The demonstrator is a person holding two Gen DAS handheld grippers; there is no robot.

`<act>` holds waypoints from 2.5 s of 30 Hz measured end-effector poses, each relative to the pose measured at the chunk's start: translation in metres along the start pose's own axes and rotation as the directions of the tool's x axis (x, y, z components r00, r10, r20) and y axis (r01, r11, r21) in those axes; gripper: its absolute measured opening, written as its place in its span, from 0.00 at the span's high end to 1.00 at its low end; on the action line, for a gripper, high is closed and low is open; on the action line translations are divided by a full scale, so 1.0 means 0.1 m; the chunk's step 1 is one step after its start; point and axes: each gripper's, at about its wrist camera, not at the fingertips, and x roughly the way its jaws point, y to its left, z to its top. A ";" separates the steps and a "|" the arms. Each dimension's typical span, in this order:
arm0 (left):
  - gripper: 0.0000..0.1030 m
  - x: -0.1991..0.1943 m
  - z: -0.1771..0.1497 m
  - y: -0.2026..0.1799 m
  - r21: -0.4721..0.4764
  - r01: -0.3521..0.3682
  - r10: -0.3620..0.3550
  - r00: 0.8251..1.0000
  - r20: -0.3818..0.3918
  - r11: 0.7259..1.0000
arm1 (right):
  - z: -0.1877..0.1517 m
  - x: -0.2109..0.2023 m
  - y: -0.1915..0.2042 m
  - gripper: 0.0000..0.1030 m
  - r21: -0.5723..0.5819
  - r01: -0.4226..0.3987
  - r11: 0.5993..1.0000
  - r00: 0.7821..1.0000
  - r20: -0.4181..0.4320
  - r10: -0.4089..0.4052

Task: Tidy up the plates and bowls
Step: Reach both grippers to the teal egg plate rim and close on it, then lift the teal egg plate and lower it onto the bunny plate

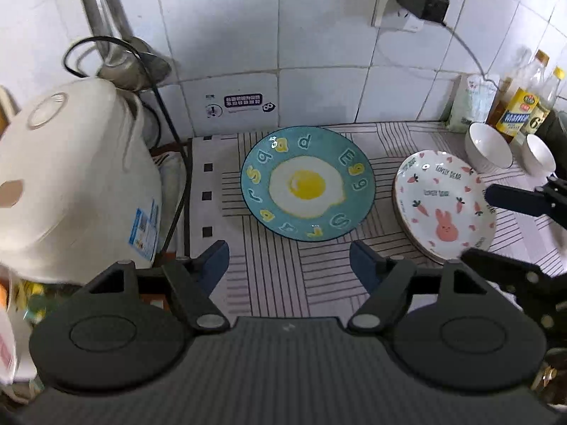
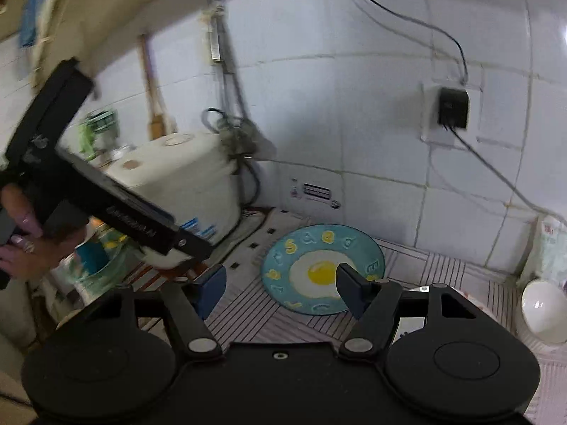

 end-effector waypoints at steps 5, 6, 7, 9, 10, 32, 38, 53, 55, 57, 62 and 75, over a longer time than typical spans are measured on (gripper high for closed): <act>0.21 0.43 0.07 0.19 -0.002 0.034 -0.034 0.999 -0.026 0.999 | -0.17 0.49 -0.15 0.29 0.179 0.049 0.983 0.999 -0.027 -0.045; 0.21 0.54 0.09 0.24 -0.012 0.034 -0.035 0.999 -0.034 0.999 | -0.22 0.60 -0.17 0.29 0.208 0.049 0.977 0.998 -0.036 -0.043; 0.21 0.62 0.11 0.28 -0.020 0.037 -0.038 0.999 -0.038 0.999 | -0.26 0.69 -0.18 0.29 0.223 0.054 0.973 0.998 -0.045 -0.046; 0.21 0.79 0.13 0.36 -0.040 0.047 -0.049 0.998 -0.036 0.998 | -0.37 0.88 -0.19 0.29 0.258 0.076 0.963 0.996 -0.071 -0.059; 0.21 0.86 0.15 0.39 -0.048 0.053 -0.055 0.998 -0.037 0.997 | -0.43 0.96 -0.20 0.29 0.283 0.092 0.955 0.994 -0.082 -0.072; 0.74 2.09 0.22 0.67 -0.101 0.040 -0.045 0.998 -0.047 0.994 | -0.92 1.80 -0.24 0.54 0.579 0.257 0.773 0.958 -0.046 -0.284; 0.76 2.12 0.17 0.82 -0.211 0.108 -0.113 0.994 -0.012 0.972 | -0.97 1.87 -0.21 0.61 0.648 0.309 0.696 0.925 -0.036 -0.378; 0.76 1.74 0.15 0.74 -0.182 0.116 -0.121 0.993 -0.015 0.976 | -0.74 1.63 -0.25 0.76 0.590 0.335 0.735 0.929 -0.077 -0.362; 0.76 1.65 0.14 0.73 -0.177 0.121 -0.123 0.992 -0.002 0.977 | -0.72 1.57 -0.25 0.76 0.593 0.315 0.741 0.935 -0.060 -0.349; 0.76 1.55 0.14 0.71 -0.175 0.122 -0.122 0.992 0.006 0.977 | -0.71 1.48 -0.19 0.76 0.587 0.314 0.746 0.933 -0.044 -0.358; 0.76 1.22 0.16 0.57 -0.109 0.134 -0.131 0.991 0.028 0.985 | -0.66 1.24 -0.18 0.76 0.592 0.283 0.755 0.942 -0.021 -0.336; 0.76 0.73 0.24 -0.18 0.018 0.300 -0.301 0.951 0.068 0.954 | -0.67 0.24 -0.51 0.76 0.593 0.286 0.753 0.917 0.059 -0.395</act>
